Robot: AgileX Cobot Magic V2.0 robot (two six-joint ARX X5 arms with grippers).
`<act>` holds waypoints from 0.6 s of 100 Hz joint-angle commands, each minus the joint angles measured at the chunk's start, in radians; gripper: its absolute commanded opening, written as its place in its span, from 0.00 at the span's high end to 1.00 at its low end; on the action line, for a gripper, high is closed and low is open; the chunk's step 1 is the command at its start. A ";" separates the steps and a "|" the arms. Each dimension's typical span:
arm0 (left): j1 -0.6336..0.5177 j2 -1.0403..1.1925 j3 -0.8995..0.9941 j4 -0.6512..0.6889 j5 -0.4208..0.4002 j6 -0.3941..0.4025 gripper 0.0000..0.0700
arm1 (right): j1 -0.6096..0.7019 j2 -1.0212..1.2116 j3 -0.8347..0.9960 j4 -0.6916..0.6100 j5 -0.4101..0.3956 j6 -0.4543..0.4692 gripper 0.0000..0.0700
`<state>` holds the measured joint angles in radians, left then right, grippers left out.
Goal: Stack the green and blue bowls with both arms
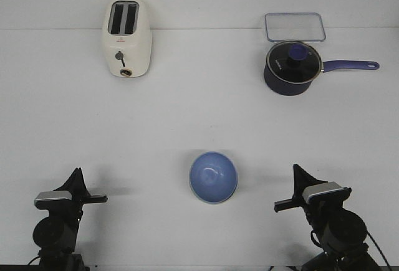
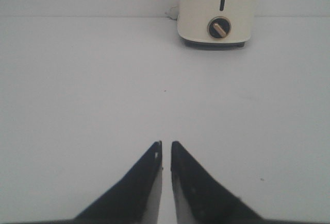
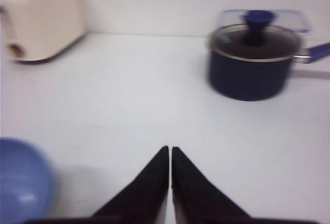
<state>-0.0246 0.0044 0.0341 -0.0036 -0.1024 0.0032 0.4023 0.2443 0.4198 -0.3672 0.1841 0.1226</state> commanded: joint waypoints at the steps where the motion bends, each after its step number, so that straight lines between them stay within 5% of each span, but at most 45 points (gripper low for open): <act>1: 0.000 -0.001 -0.020 0.011 0.002 0.007 0.98 | -0.169 -0.048 -0.080 0.072 -0.094 -0.095 0.99; 11: 0.000 -0.001 -0.020 0.011 0.002 0.007 0.98 | -0.356 -0.147 -0.213 0.171 -0.198 -0.110 0.99; 22: 0.000 -0.001 -0.020 0.011 0.002 0.007 0.98 | -0.454 -0.214 -0.310 0.223 -0.218 -0.107 0.99; 60: 0.000 -0.001 -0.020 0.009 0.002 0.007 0.98 | -0.461 -0.243 -0.407 0.236 -0.211 -0.096 0.99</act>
<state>-0.0246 0.0044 0.0341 -0.0048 -0.1024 0.0029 -0.0589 0.0017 0.0151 -0.1383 -0.0280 0.0250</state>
